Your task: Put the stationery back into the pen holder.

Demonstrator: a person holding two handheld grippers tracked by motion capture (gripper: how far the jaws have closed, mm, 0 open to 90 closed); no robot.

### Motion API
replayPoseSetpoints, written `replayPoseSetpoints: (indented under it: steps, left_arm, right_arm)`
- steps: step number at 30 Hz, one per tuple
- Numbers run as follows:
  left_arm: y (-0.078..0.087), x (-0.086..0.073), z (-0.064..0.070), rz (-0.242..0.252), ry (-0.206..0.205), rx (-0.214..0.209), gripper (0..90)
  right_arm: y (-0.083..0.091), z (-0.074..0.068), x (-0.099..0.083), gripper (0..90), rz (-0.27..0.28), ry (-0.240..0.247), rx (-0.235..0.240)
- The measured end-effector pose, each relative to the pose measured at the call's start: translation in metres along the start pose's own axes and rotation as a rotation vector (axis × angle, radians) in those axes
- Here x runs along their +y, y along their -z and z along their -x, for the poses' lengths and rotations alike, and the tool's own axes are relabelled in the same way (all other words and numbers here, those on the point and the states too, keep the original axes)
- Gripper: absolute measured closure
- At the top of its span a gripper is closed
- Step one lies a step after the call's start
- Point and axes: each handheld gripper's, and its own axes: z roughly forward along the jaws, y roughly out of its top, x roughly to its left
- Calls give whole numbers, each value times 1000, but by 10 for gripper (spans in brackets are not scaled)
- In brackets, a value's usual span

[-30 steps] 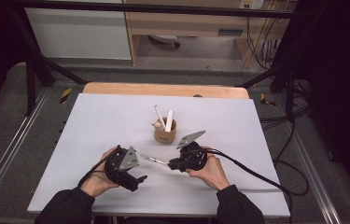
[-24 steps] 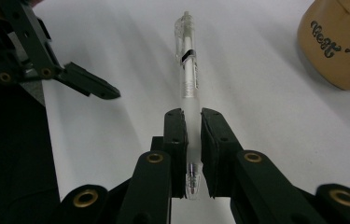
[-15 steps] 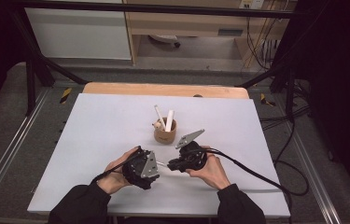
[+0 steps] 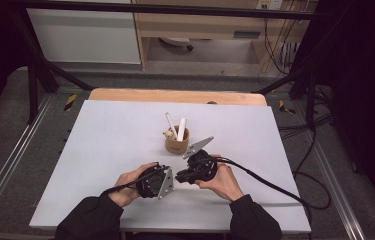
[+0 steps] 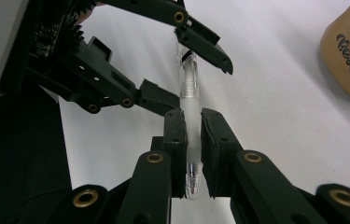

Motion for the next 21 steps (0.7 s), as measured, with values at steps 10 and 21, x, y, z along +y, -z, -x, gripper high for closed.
replayPoseSetpoints:
  steps: [10, 21]
  left_arm:
    - [1, 3, 8, 0, -119, 64, 706]
    - [1, 4, 15, -13, -201, 82, 775]
  right_arm:
    - [0, -2, 3, 811, -15, 5, 12]
    - [0, -1, 3, 809, -22, 6, 26]
